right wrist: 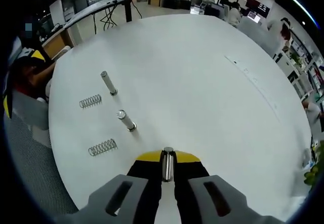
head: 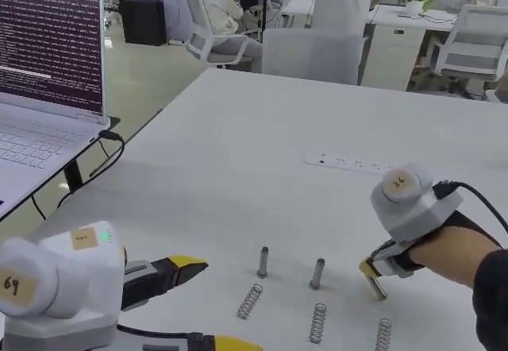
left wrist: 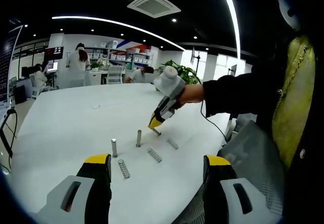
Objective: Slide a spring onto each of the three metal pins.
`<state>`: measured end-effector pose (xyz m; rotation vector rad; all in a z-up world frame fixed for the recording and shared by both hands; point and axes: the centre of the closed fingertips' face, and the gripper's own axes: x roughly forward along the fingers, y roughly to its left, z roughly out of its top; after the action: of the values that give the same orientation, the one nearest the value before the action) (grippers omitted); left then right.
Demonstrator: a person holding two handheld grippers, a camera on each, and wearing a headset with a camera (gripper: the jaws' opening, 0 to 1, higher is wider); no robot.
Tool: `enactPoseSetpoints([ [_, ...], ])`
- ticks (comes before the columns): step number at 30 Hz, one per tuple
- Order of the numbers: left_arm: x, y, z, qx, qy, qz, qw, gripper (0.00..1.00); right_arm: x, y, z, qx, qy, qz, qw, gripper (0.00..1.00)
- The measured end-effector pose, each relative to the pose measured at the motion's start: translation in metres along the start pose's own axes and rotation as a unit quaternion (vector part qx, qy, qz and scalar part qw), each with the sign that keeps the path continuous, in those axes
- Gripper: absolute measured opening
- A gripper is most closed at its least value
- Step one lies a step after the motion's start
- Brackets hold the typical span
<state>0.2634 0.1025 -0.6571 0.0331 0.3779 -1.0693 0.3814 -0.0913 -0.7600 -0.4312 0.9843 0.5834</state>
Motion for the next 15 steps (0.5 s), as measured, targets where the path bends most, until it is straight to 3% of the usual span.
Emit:
enactPoseSetpoints([
  [15,0.0002,-0.0017,0.0002,0.004,0.003,-0.001,1.0,0.7,-0.0082,0.0029,-0.0018,0.0,-0.03,-0.002,0.9995,0.04],
])
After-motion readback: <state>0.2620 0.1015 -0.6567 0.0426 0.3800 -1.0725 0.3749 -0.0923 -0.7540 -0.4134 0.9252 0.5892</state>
